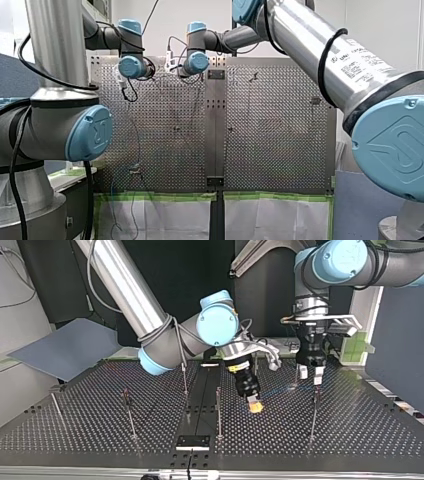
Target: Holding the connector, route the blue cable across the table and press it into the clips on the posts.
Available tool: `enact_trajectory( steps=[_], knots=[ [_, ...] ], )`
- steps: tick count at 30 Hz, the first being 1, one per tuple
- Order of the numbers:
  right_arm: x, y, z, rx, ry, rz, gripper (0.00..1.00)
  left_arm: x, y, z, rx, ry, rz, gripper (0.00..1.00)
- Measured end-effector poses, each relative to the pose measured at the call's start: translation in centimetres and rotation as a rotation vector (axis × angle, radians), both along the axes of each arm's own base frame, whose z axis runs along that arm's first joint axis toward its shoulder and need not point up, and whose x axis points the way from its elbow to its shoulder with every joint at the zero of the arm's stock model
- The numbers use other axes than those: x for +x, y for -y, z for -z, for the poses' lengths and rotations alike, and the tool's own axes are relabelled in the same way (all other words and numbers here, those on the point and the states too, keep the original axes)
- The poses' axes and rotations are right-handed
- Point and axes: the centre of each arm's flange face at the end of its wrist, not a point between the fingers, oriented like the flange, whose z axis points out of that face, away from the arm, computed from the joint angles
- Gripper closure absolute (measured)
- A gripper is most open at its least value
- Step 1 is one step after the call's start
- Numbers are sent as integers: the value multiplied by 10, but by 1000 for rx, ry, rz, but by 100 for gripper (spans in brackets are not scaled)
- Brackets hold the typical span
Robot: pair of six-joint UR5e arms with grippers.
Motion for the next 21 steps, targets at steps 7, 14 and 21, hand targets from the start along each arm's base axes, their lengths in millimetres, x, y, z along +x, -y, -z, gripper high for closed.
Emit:
enact_trajectory(
  steps=[7, 14, 21],
  knots=[
    [-2, 4, 0, 7, 6, 2, 100, 8, 10, 23, 42, -82, 26, 0],
    [-2, 5, 0, 12, 13, -6, 100, 17, 13, 18, 46, -67, 24, 0],
    [-2, 6, 0, 13, 14, -7, 100, 32, 18, 4, 49, -49, 34, 0]
  ],
)
